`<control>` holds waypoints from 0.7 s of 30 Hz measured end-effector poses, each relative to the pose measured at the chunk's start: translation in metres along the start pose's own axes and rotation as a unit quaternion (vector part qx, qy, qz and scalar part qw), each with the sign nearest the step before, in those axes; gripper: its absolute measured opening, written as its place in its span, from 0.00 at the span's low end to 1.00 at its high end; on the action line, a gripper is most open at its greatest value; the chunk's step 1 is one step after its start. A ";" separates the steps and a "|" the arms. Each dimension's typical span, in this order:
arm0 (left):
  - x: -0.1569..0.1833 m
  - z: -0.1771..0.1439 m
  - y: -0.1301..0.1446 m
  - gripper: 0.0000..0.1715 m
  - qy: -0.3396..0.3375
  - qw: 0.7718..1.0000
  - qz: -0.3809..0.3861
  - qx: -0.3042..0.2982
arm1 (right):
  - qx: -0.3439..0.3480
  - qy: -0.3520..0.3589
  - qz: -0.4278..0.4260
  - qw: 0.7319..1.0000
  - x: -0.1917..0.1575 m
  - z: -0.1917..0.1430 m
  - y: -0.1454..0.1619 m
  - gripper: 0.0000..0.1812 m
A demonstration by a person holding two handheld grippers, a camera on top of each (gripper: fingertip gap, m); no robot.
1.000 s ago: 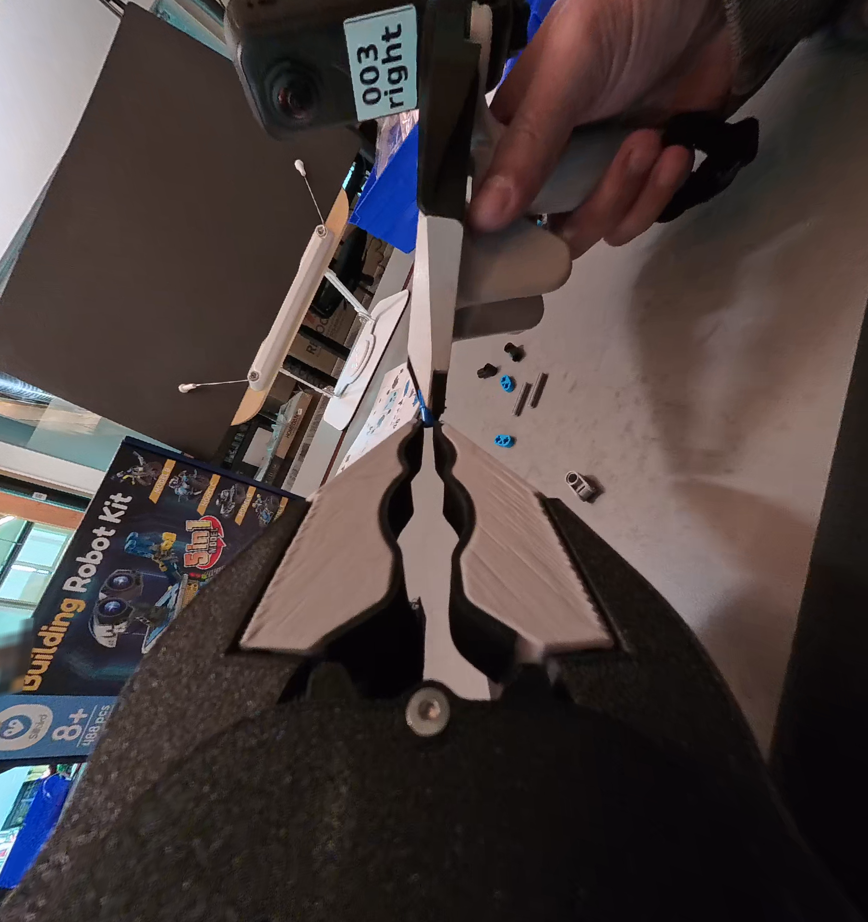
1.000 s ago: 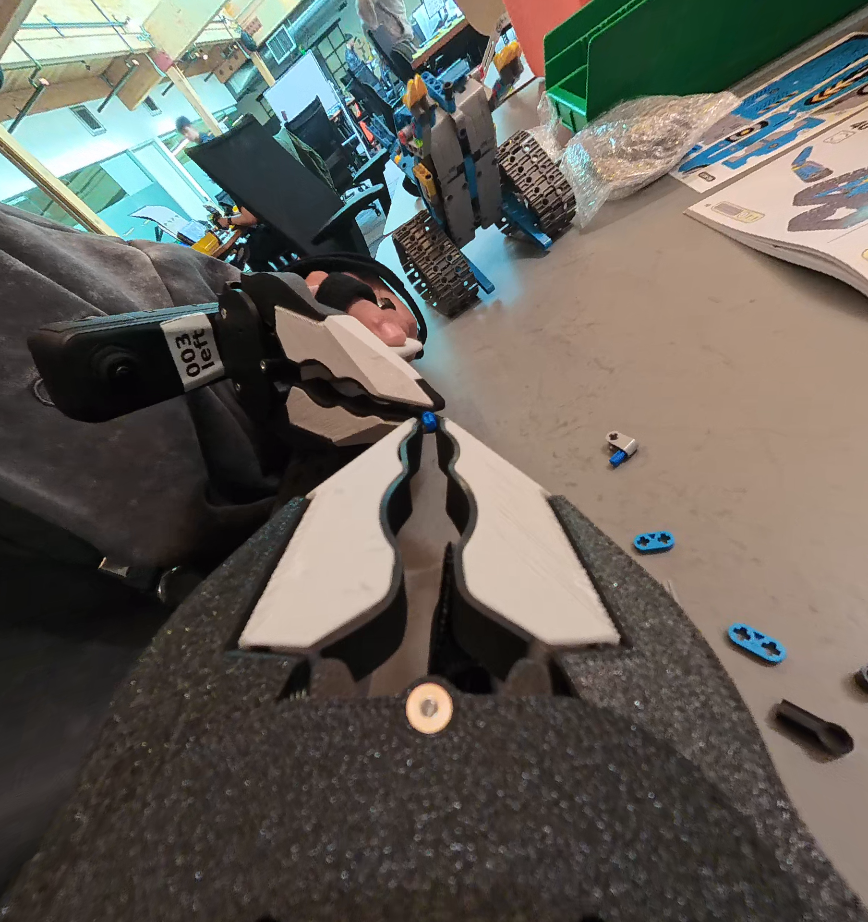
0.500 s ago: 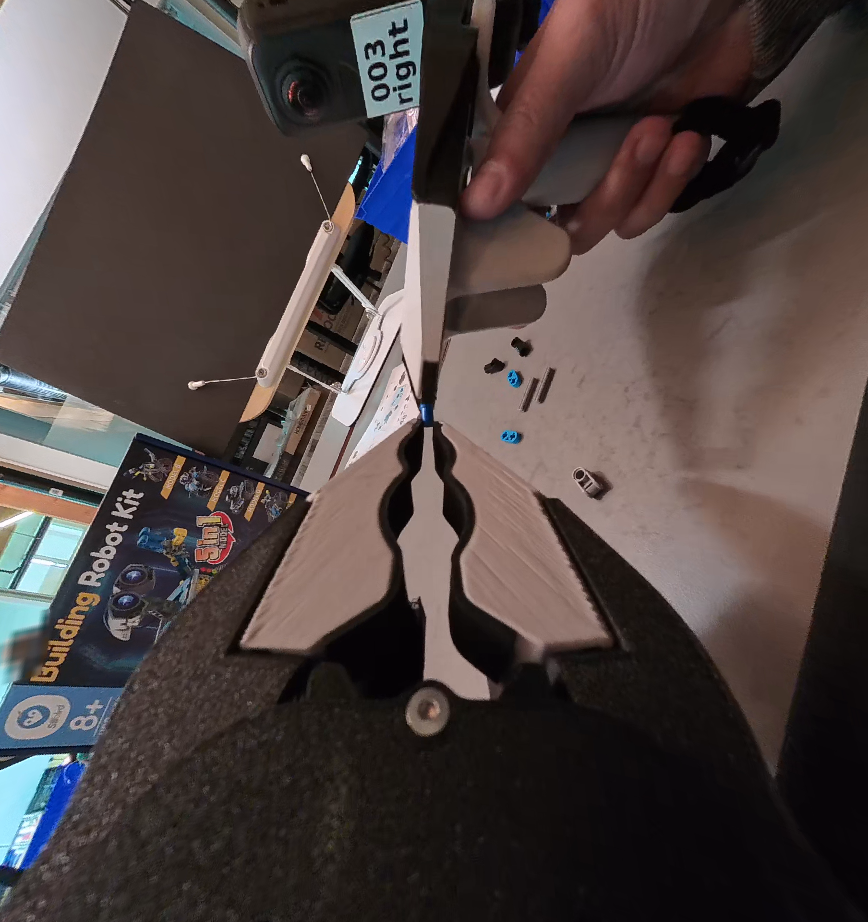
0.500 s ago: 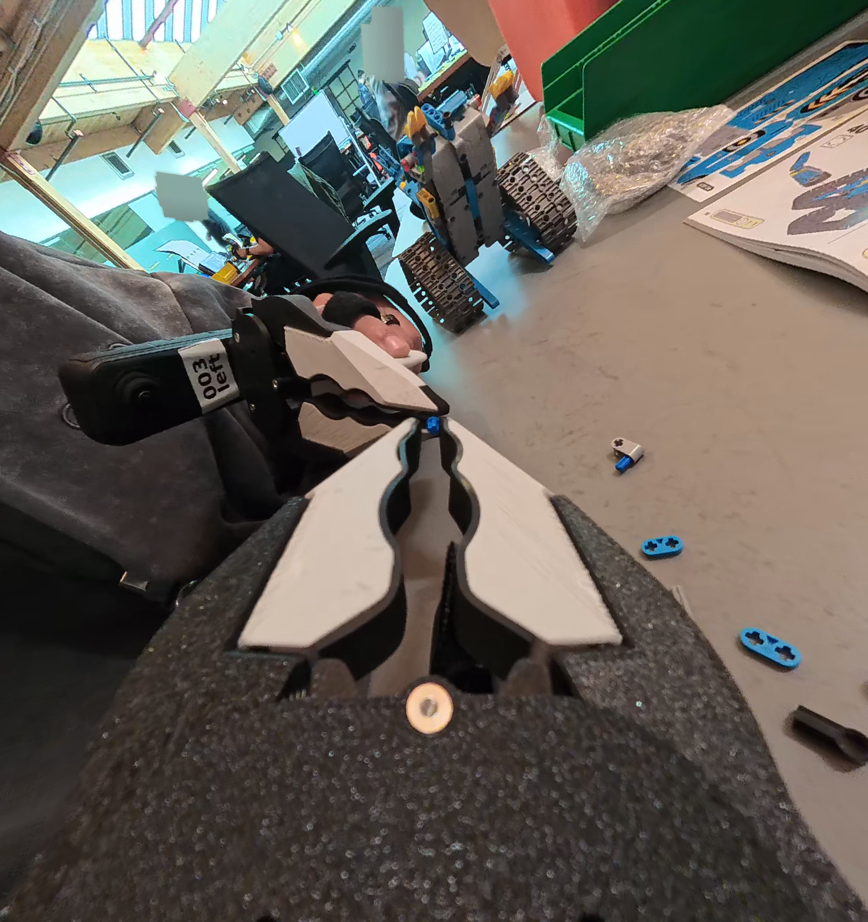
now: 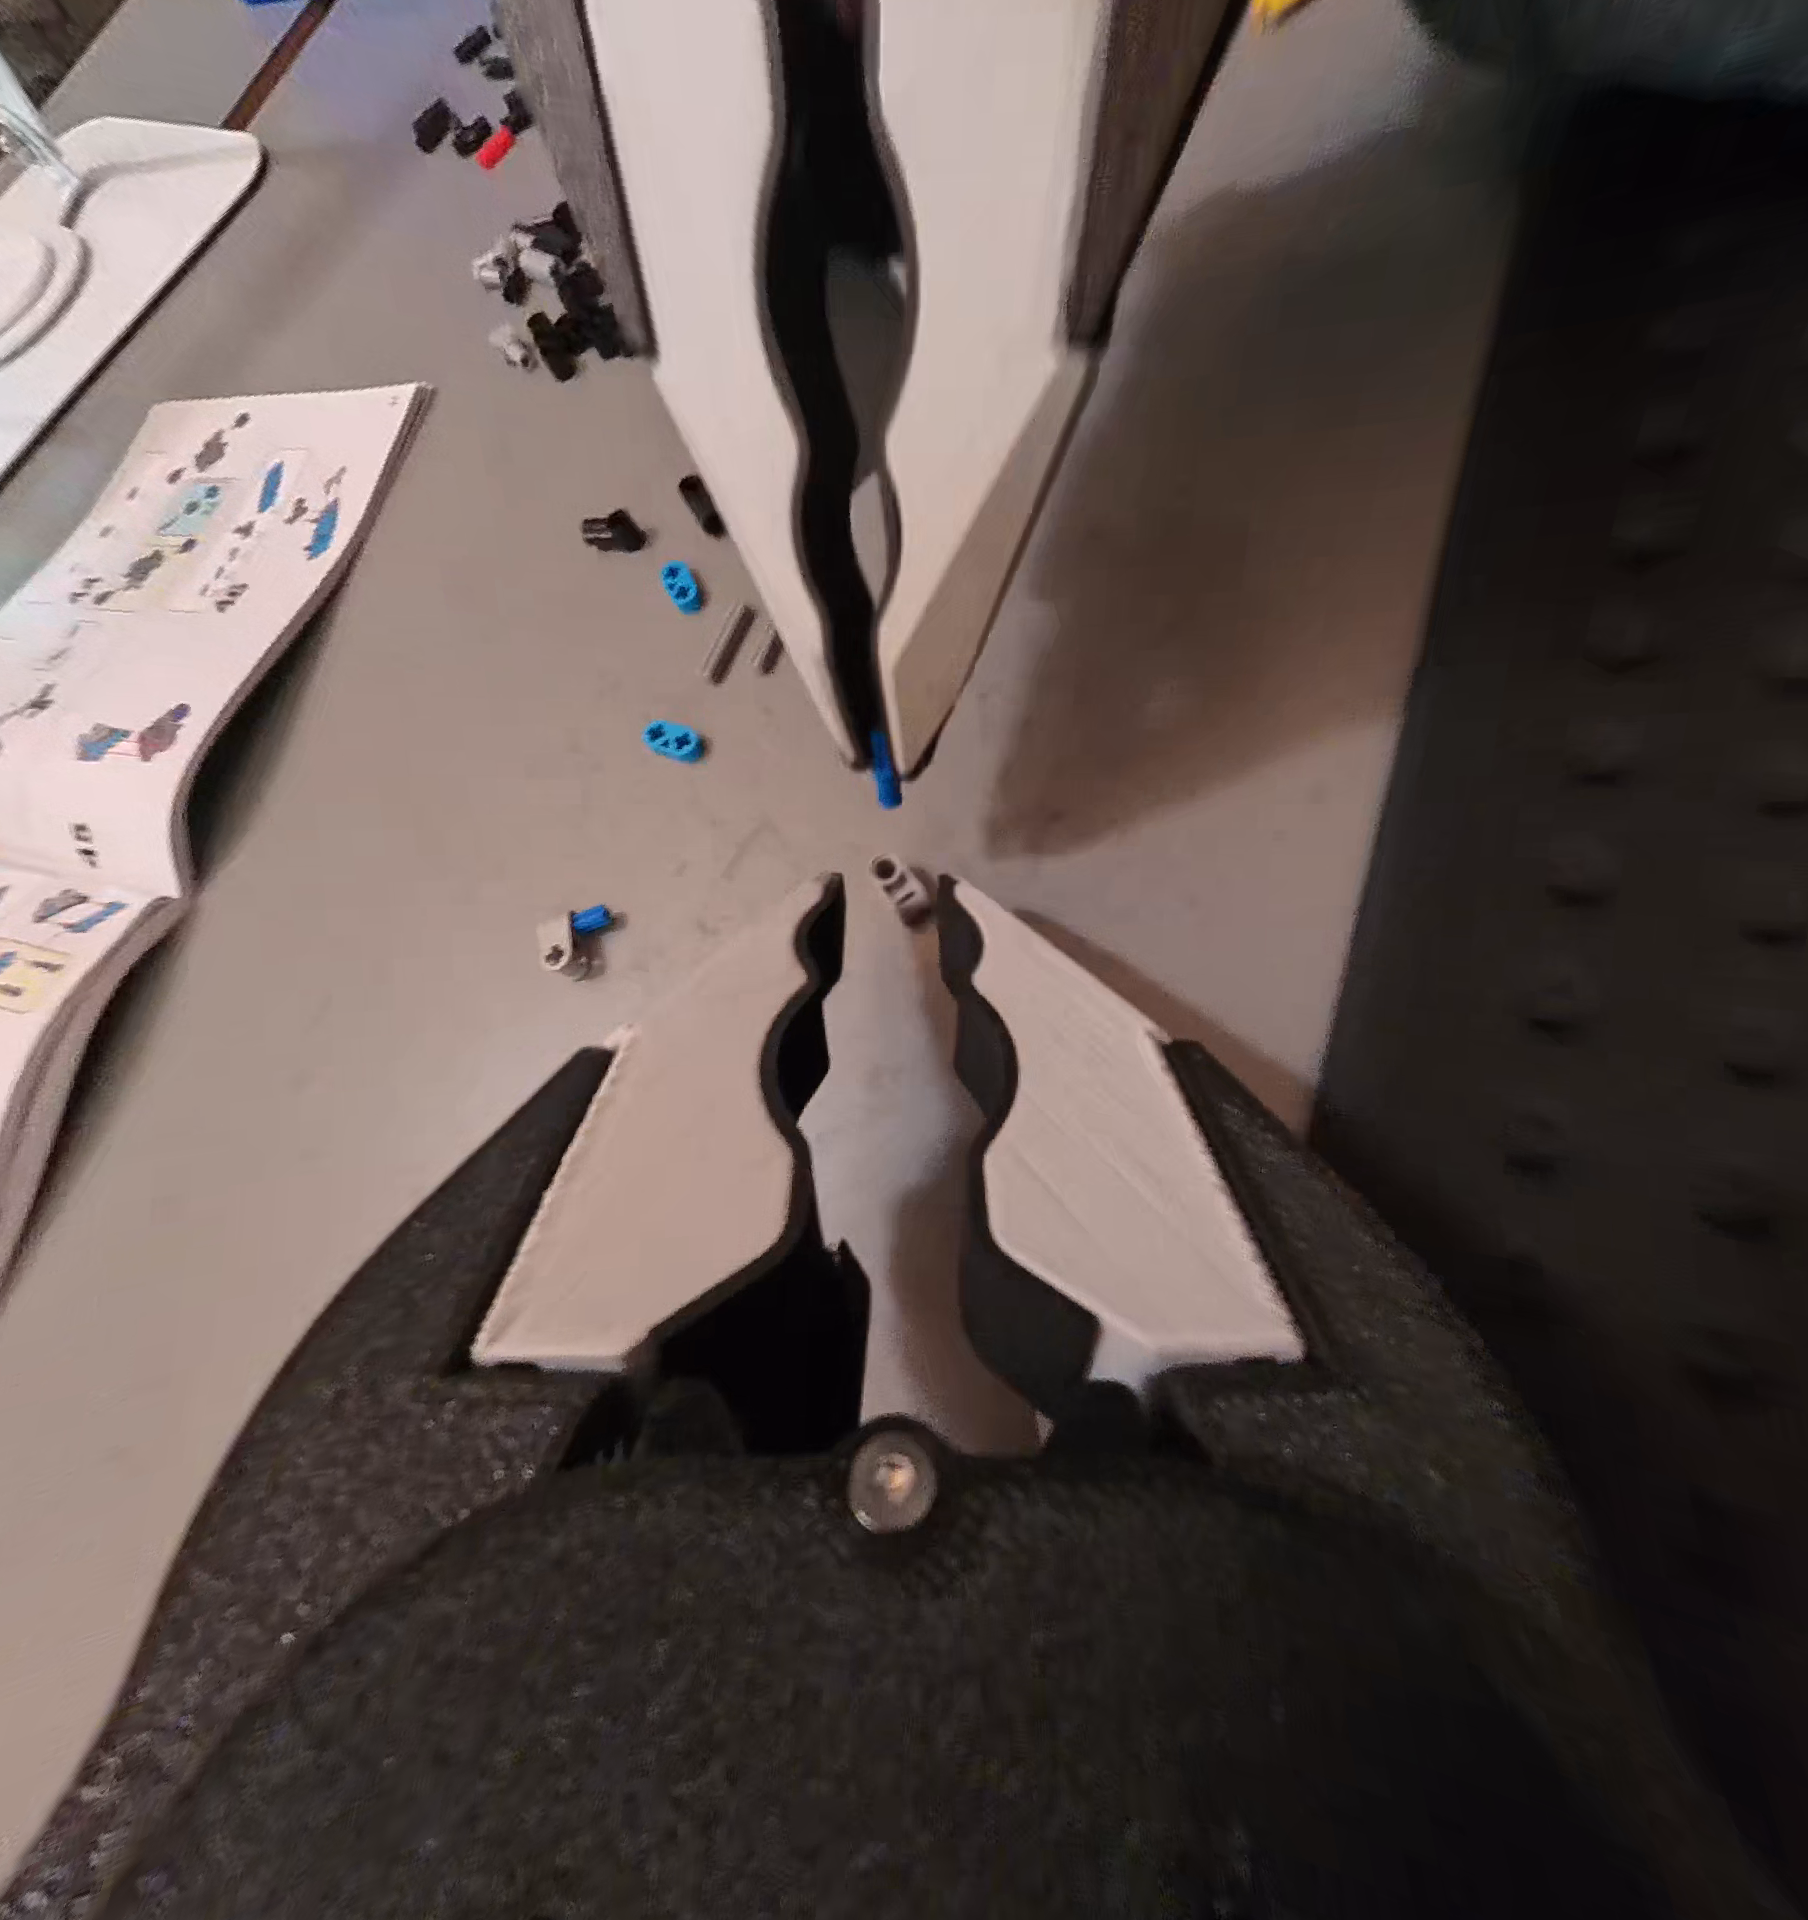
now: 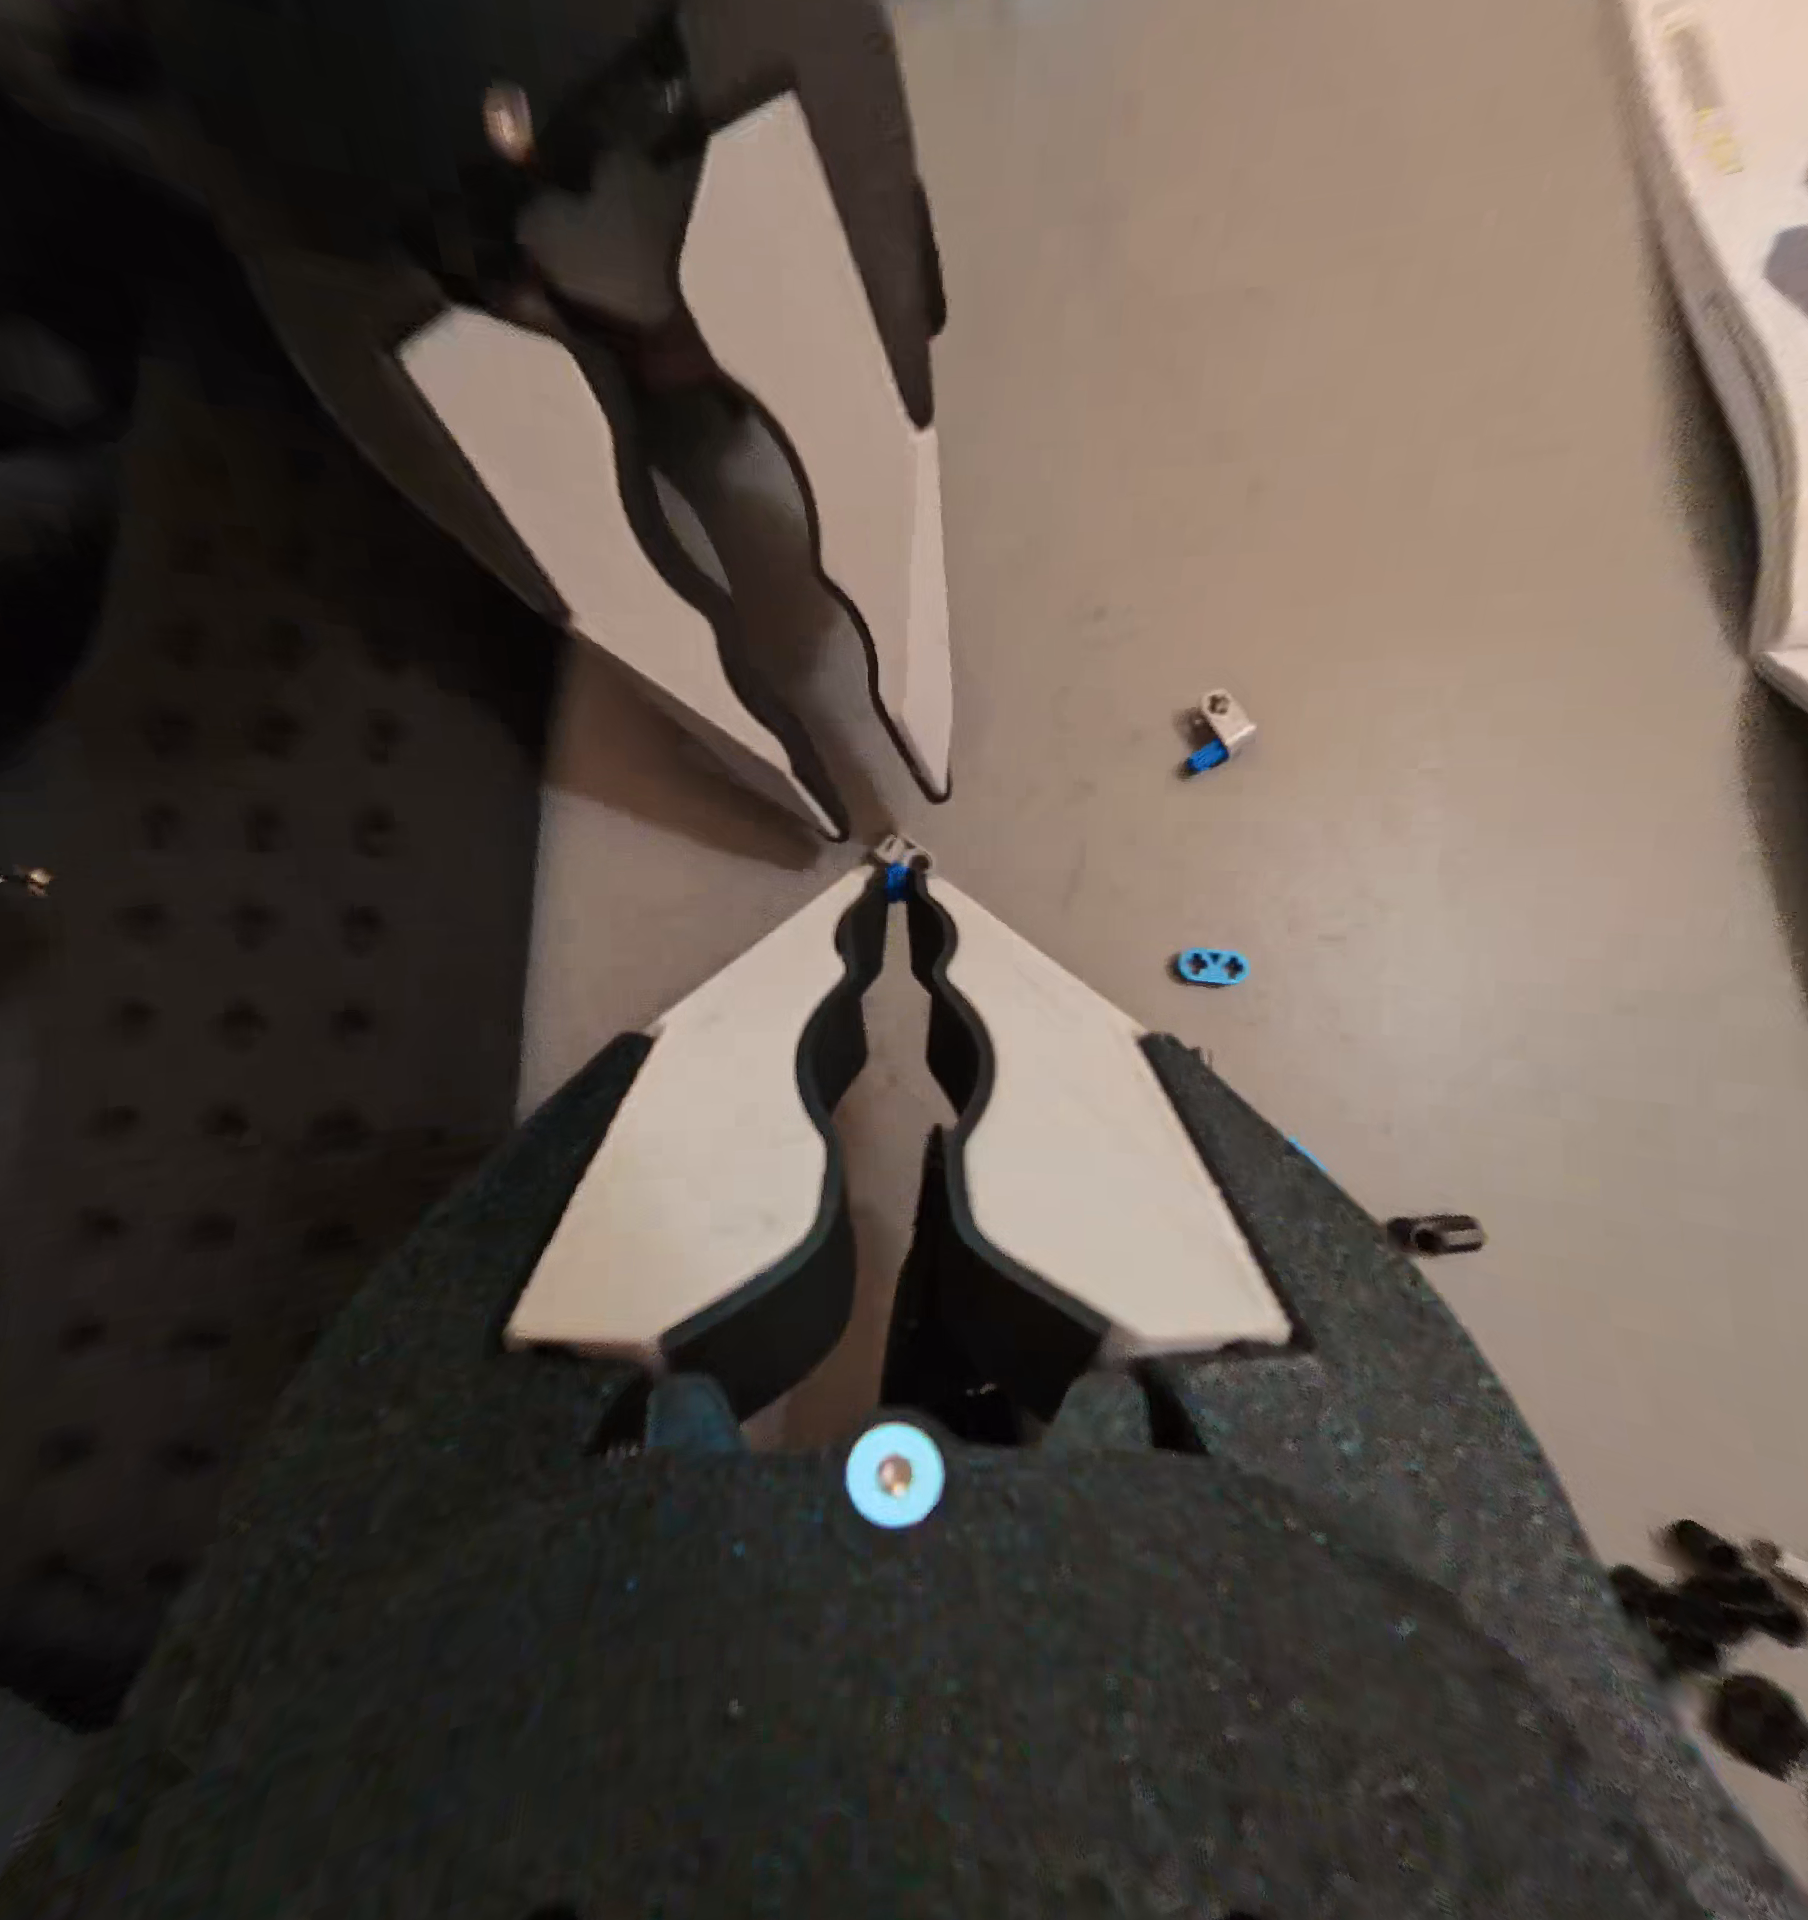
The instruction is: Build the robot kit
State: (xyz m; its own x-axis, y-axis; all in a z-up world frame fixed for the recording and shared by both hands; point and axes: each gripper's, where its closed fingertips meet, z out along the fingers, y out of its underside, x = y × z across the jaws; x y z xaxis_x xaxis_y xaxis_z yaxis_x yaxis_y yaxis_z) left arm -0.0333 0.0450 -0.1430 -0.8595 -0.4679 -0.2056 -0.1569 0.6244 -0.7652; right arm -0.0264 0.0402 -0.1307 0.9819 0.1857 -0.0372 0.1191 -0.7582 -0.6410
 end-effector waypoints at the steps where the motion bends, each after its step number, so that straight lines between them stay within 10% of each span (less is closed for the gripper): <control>1: 0.004 -0.001 -0.001 0.10 0.012 1.000 -0.013 0.004 | -0.023 0.001 -0.019 1.000 0.000 0.003 0.002 0.02; 21: -0.002 0.010 0.013 0.08 0.026 0.998 -0.051 -0.032 | -0.107 -0.007 -0.087 0.990 0.010 0.017 0.009 0.02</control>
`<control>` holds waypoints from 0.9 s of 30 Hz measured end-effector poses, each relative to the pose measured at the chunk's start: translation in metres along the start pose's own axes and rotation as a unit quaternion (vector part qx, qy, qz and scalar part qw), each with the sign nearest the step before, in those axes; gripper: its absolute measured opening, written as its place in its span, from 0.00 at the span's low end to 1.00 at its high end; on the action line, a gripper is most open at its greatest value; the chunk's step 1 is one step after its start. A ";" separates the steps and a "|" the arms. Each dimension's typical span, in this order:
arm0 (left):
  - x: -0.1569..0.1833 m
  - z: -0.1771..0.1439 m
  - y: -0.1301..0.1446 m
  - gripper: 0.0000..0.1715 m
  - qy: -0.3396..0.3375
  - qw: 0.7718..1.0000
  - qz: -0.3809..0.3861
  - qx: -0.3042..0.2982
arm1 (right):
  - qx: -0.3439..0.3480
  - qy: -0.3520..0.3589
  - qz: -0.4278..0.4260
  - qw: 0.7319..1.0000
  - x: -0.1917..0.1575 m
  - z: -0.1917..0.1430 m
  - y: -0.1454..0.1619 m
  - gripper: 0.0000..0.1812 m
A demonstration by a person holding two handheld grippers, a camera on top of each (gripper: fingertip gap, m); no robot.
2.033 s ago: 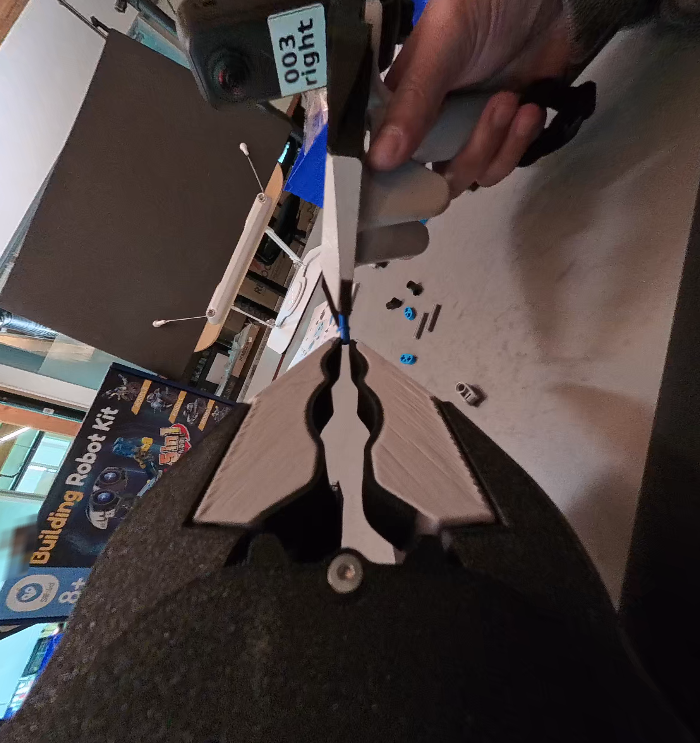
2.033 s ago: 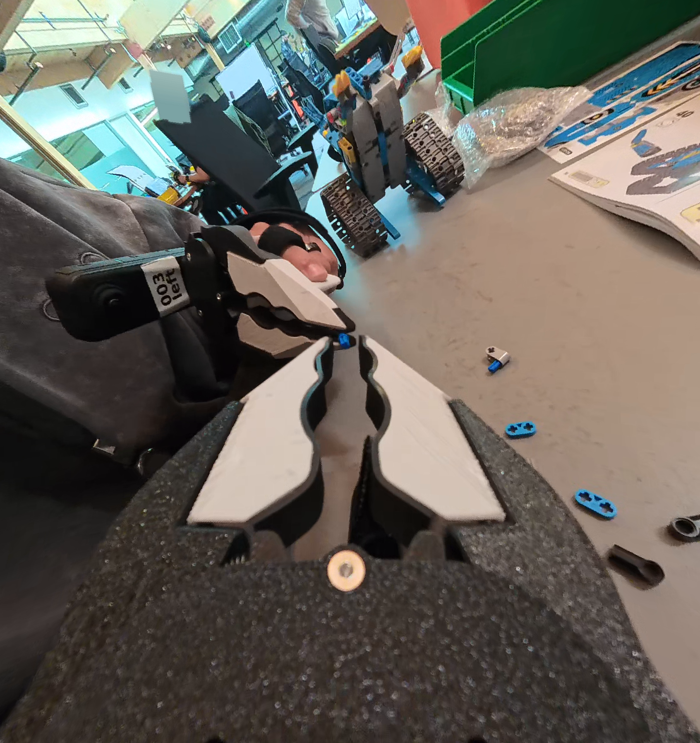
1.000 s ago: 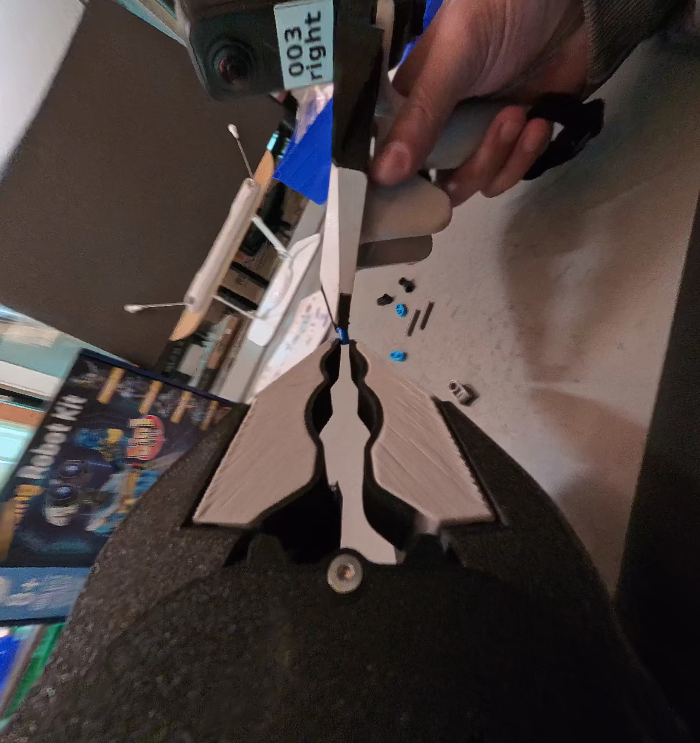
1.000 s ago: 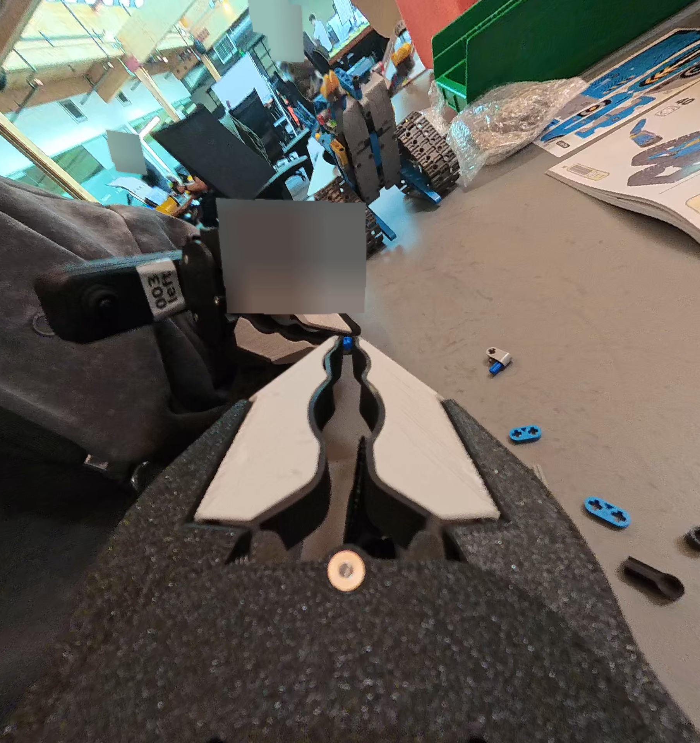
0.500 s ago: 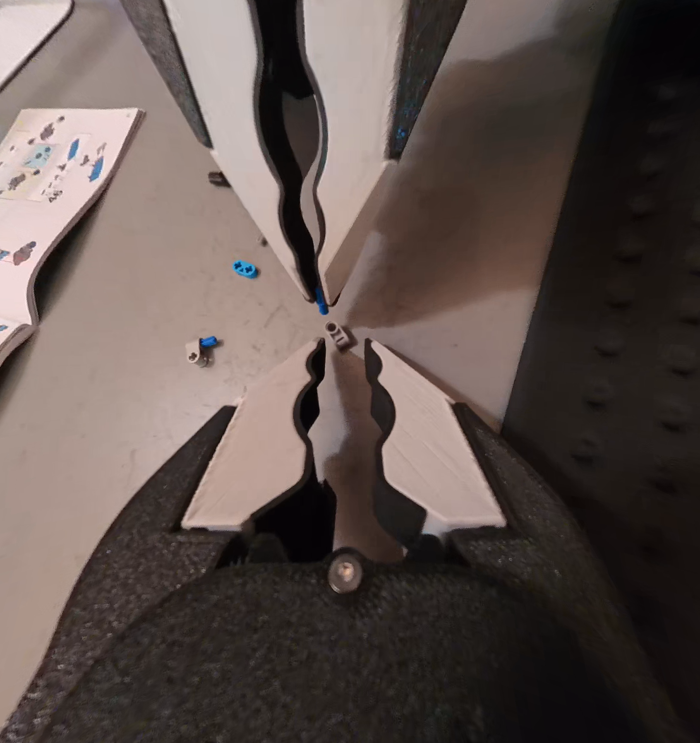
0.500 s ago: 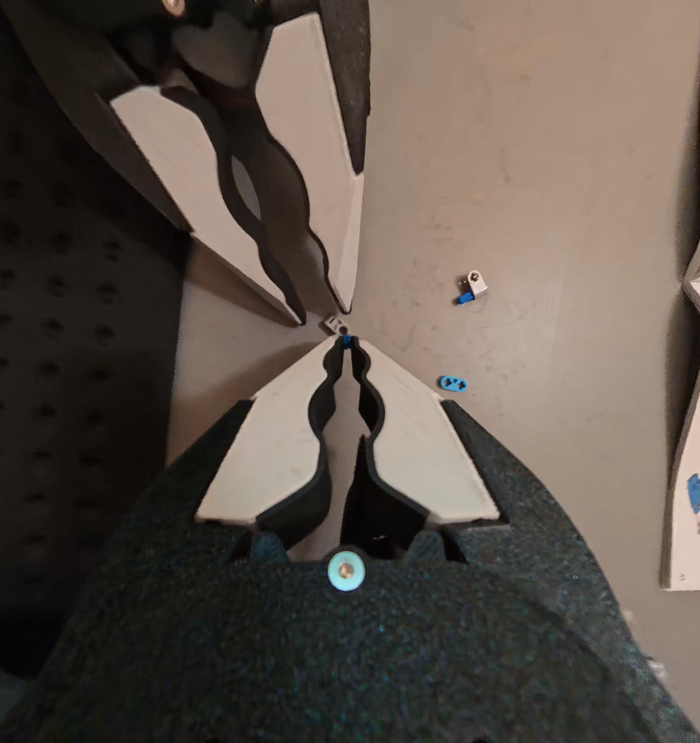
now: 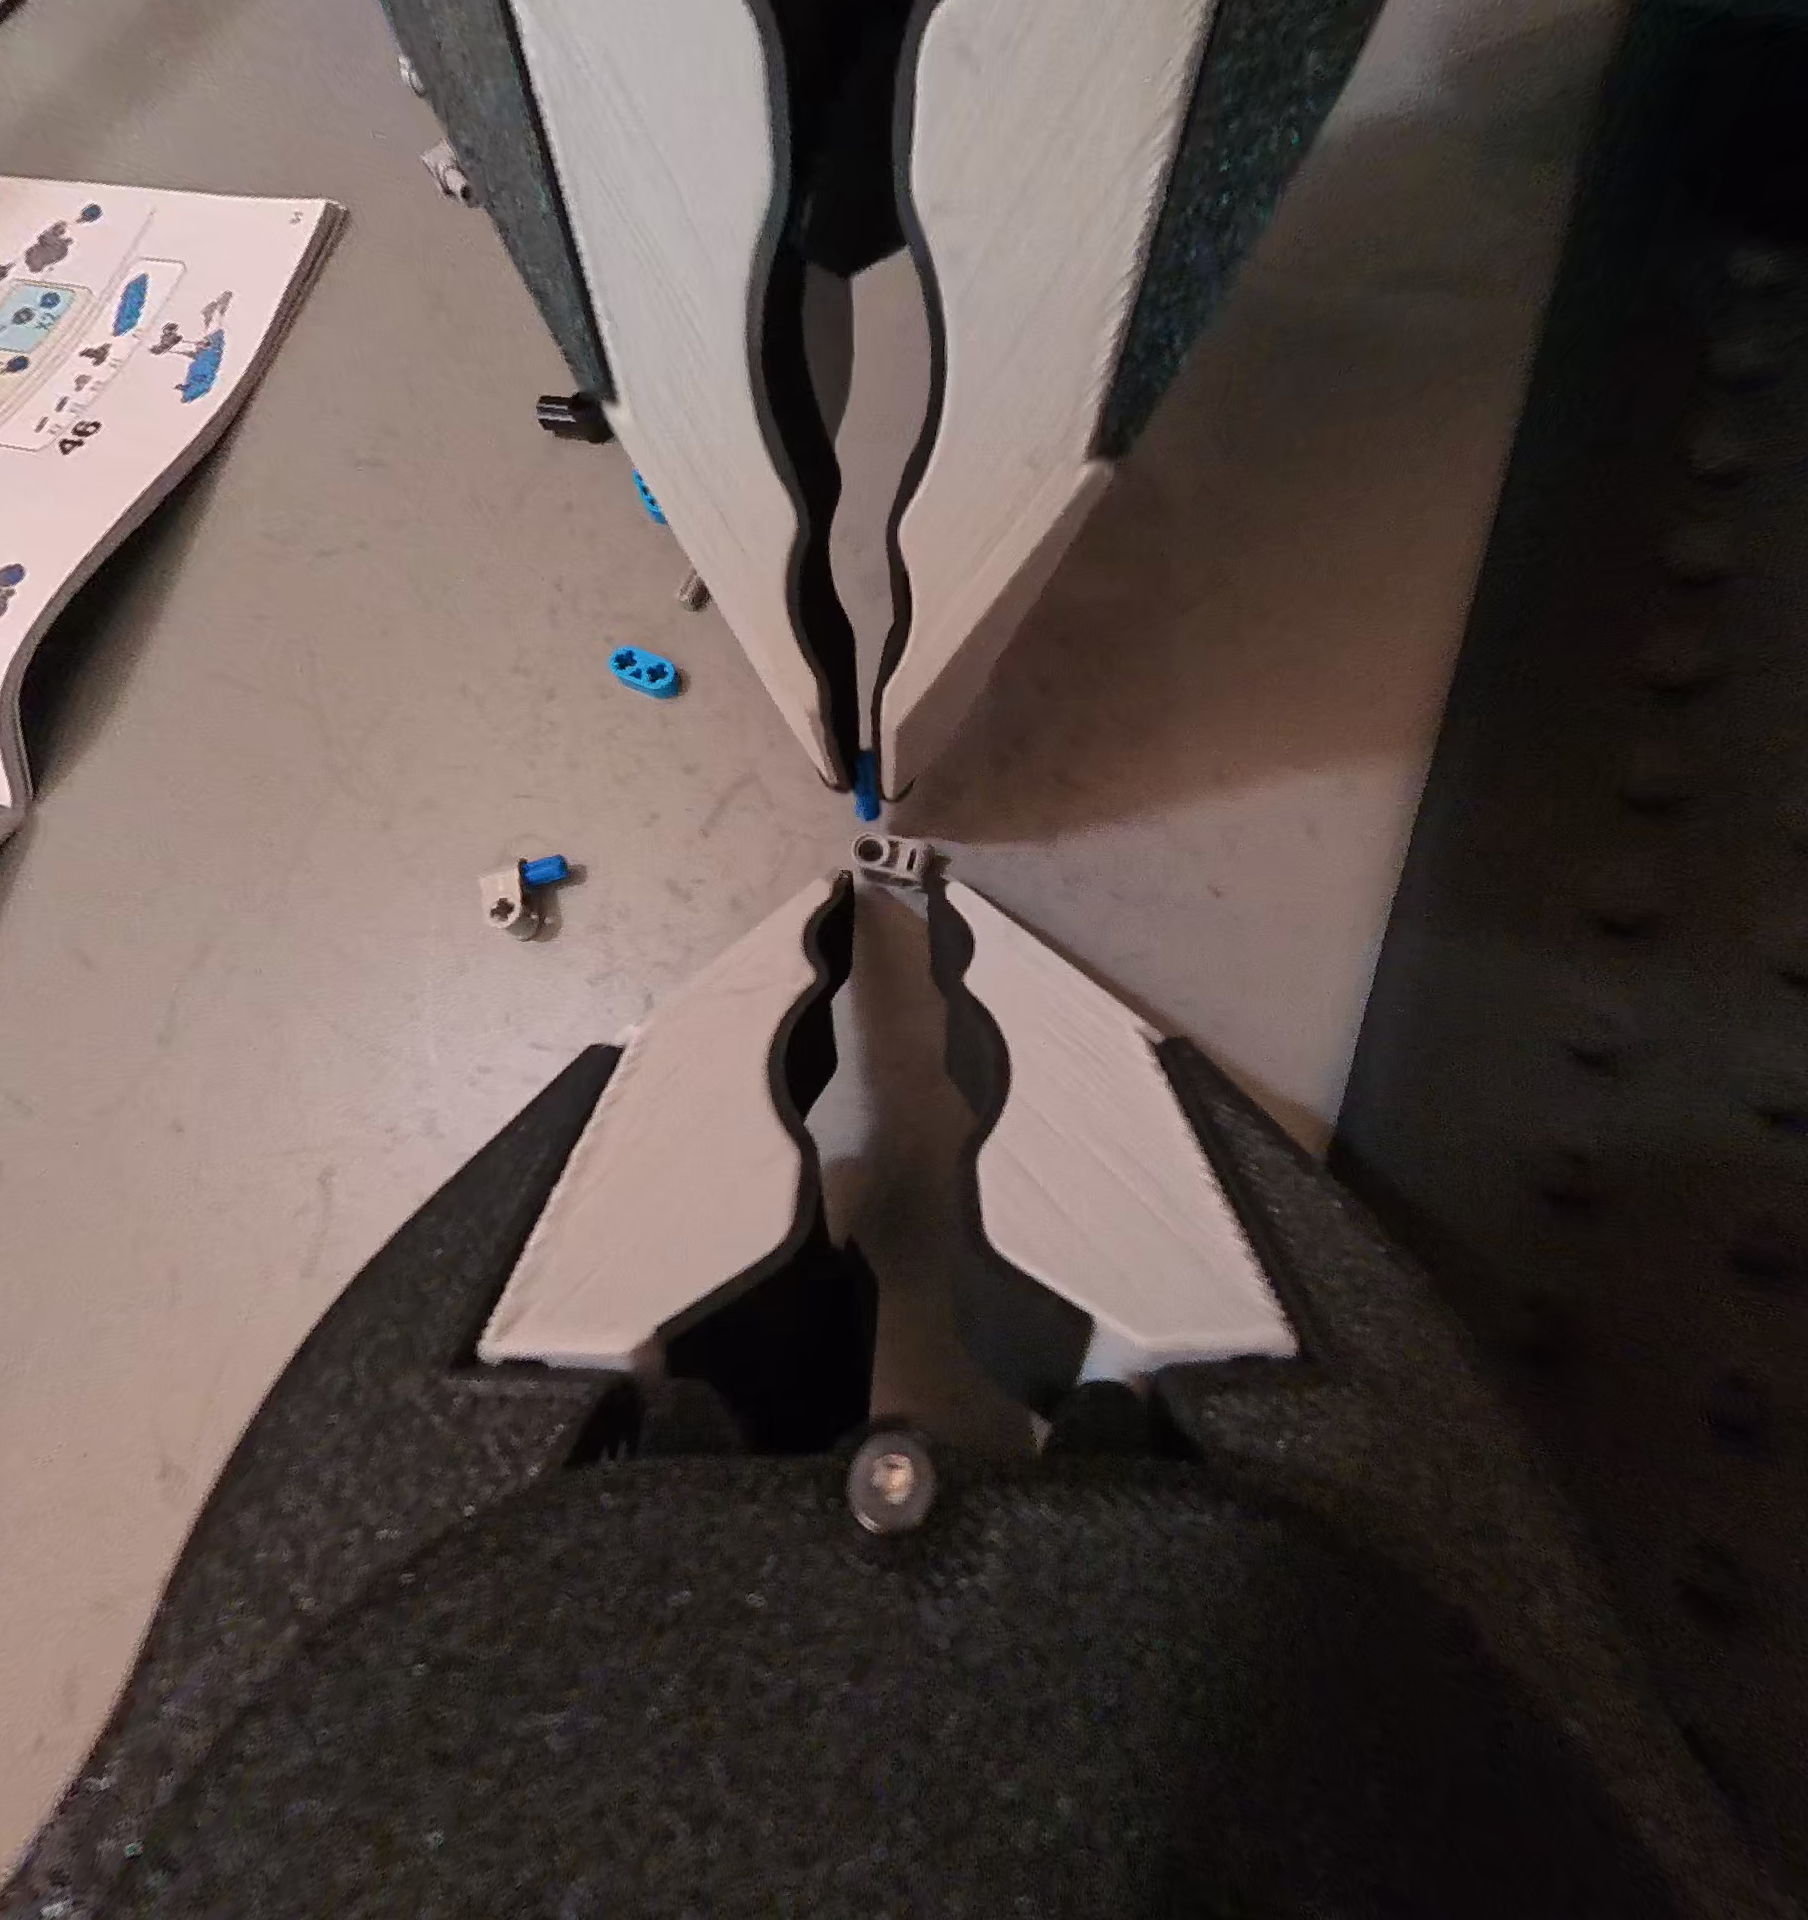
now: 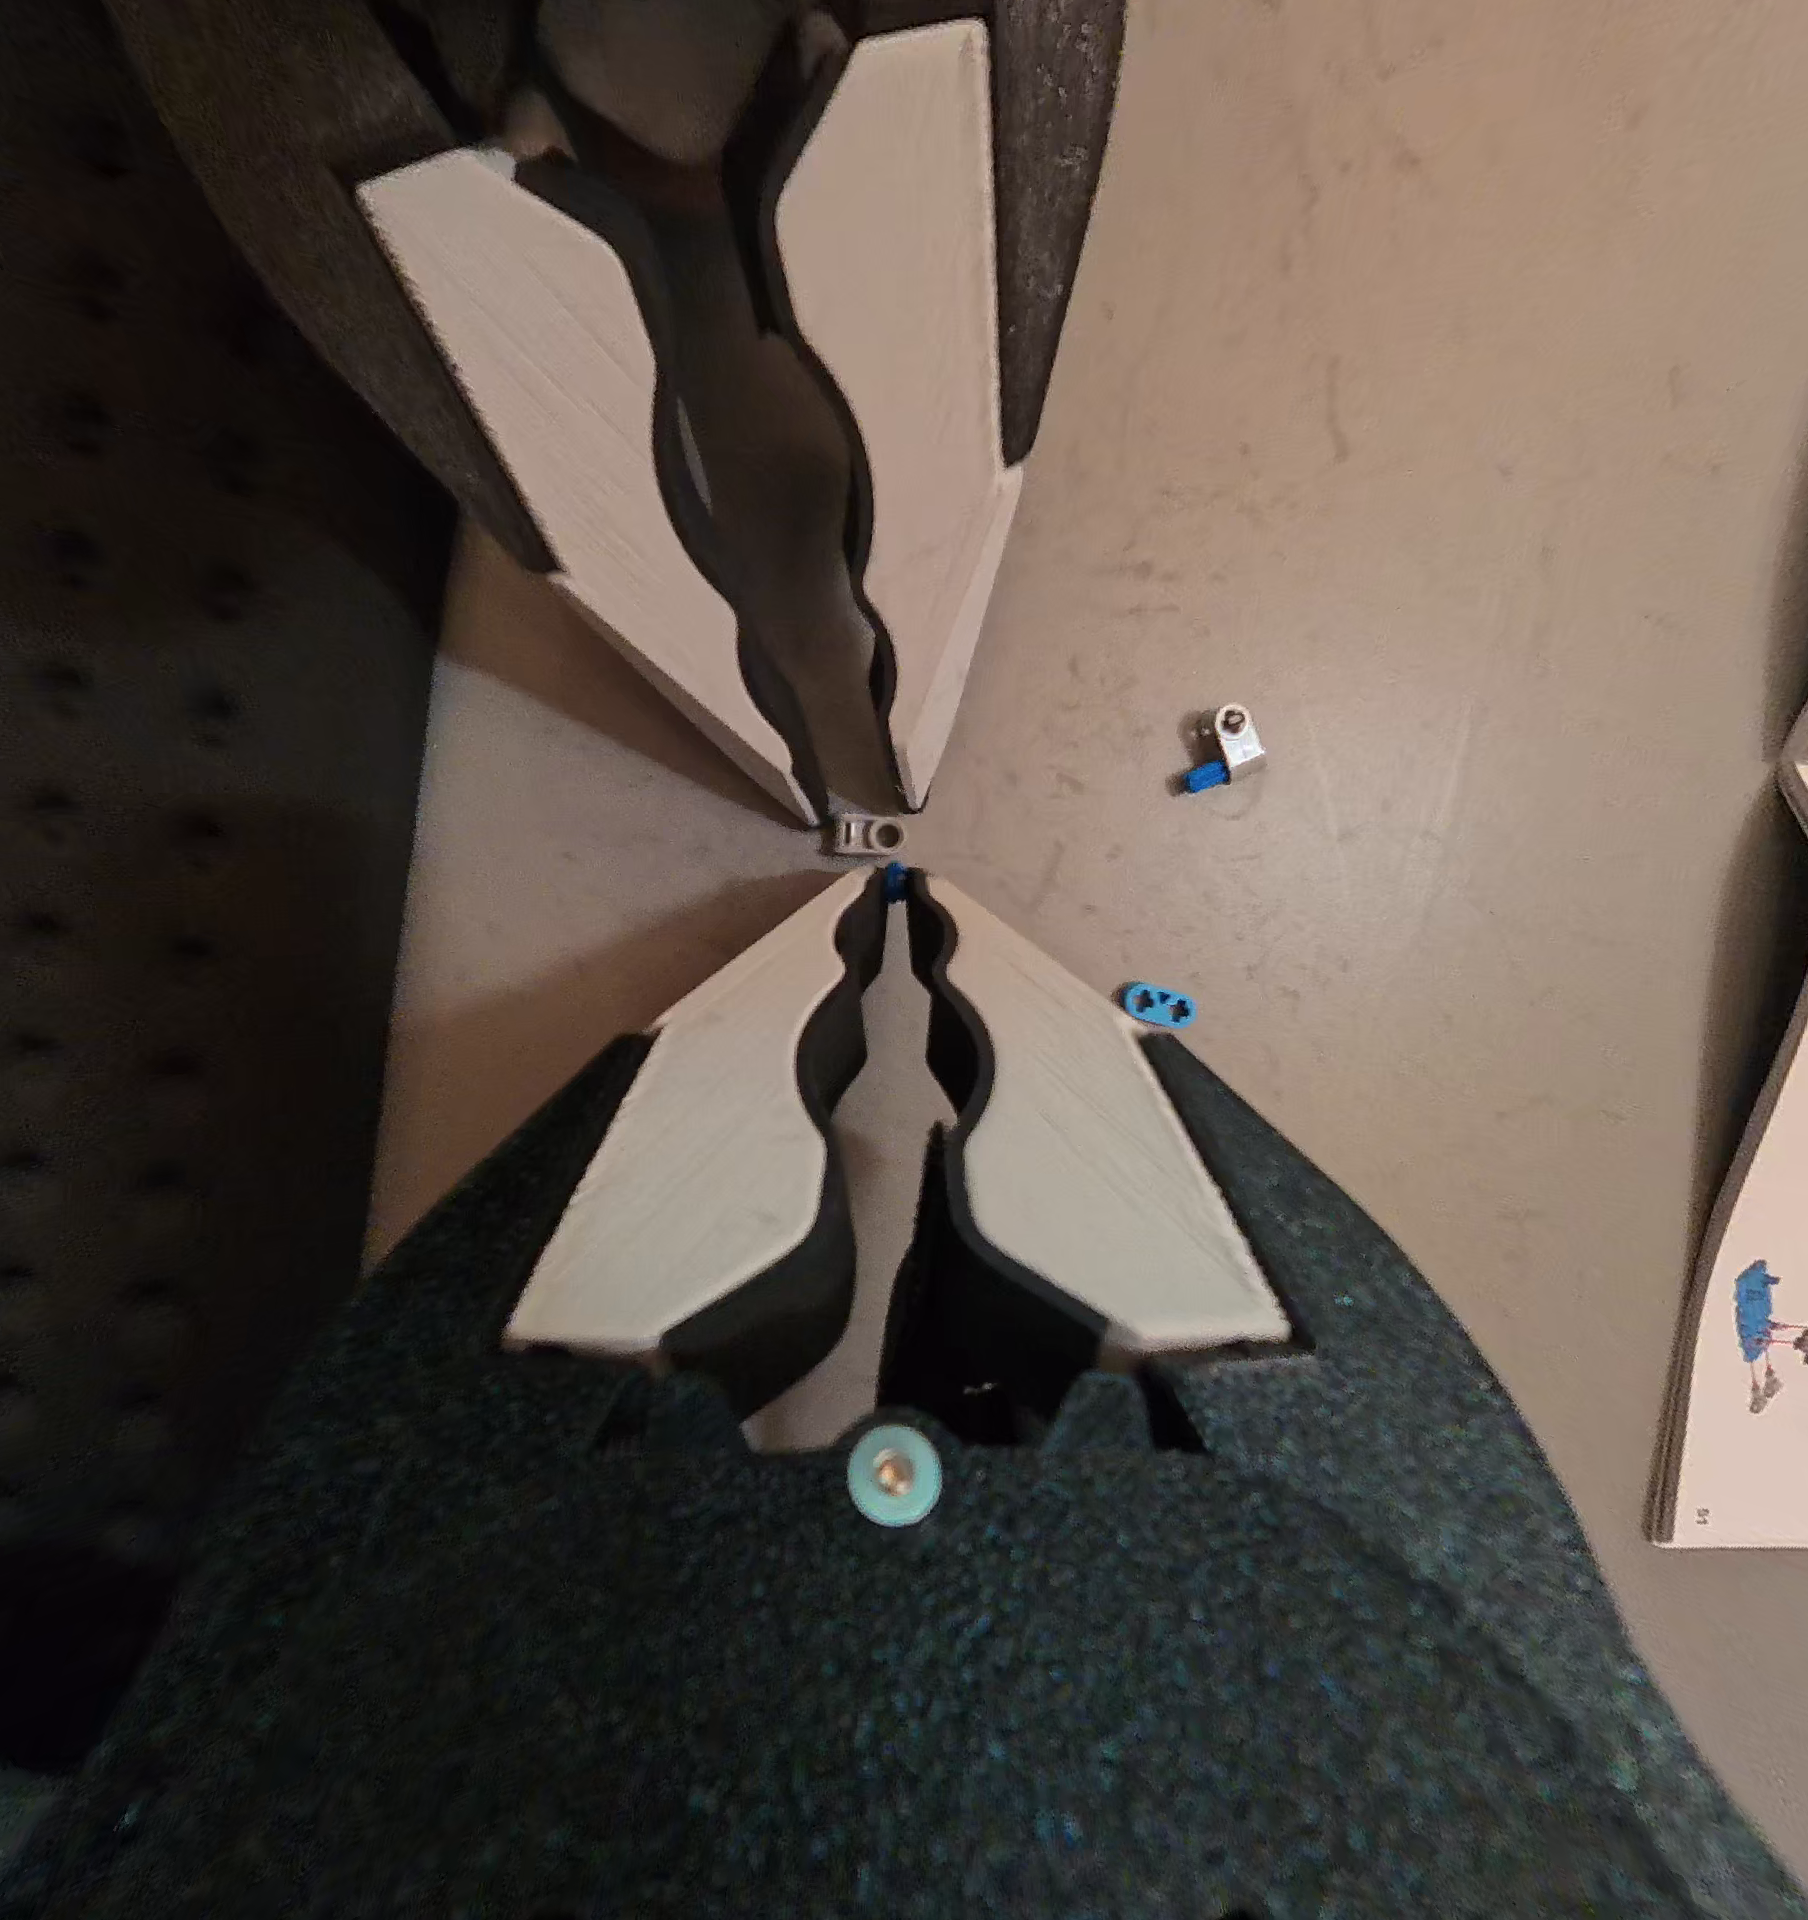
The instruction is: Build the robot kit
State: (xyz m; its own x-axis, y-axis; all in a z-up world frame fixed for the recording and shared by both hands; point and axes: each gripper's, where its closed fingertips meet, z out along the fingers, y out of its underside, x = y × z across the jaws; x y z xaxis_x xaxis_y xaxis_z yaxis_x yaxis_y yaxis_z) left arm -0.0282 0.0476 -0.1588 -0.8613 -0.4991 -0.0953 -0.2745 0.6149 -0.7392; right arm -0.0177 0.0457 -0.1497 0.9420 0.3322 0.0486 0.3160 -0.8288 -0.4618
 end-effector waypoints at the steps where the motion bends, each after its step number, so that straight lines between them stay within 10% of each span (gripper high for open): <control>1: 0.000 -0.001 0.000 0.08 -0.002 1.000 0.001 0.001 | 0.004 -0.003 0.002 1.000 -0.001 -0.001 -0.001 0.02; 27: -0.002 0.006 -0.003 0.09 0.056 0.998 -0.036 -0.004 | 0.021 -0.009 -0.008 1.000 0.001 0.004 -0.008 0.02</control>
